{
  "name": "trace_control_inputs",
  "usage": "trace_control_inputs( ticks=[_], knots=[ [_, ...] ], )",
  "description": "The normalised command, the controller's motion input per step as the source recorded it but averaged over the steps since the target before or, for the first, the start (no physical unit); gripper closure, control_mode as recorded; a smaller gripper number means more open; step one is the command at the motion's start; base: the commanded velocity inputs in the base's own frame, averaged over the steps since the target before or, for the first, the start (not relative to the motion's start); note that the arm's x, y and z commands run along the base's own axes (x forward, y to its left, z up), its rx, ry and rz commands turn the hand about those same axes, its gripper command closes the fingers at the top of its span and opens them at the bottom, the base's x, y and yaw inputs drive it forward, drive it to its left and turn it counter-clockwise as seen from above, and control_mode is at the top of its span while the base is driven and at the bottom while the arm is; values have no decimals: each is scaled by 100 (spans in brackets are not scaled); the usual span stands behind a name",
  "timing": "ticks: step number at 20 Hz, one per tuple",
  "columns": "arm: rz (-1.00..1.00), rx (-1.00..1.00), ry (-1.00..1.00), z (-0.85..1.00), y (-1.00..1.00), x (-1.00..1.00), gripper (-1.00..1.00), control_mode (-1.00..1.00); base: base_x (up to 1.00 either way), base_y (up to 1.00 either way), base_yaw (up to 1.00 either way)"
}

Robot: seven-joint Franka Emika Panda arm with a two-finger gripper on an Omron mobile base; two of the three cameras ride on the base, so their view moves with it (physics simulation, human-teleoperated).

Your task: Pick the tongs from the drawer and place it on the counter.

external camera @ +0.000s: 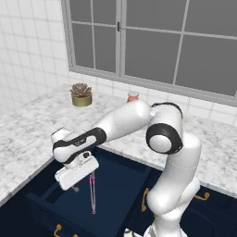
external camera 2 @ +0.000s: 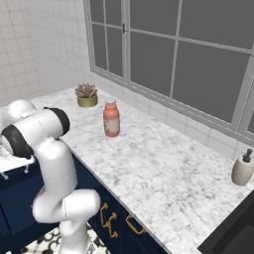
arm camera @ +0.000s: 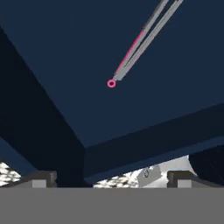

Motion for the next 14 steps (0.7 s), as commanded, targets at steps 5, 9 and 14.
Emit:
trace_control_inputs(
  ticks=[5, 9, 14],
  knots=[
    [-49, -2, -17, -73, 6, 38, -100, -100, 0, 0, 0],
    [-45, -14, -28, -38, 16, 13, -100, -100, 0, 0, 0],
    [-16, -2, -9, -38, -4, 46, -100, -100, 0, 0, 0]
  ],
)
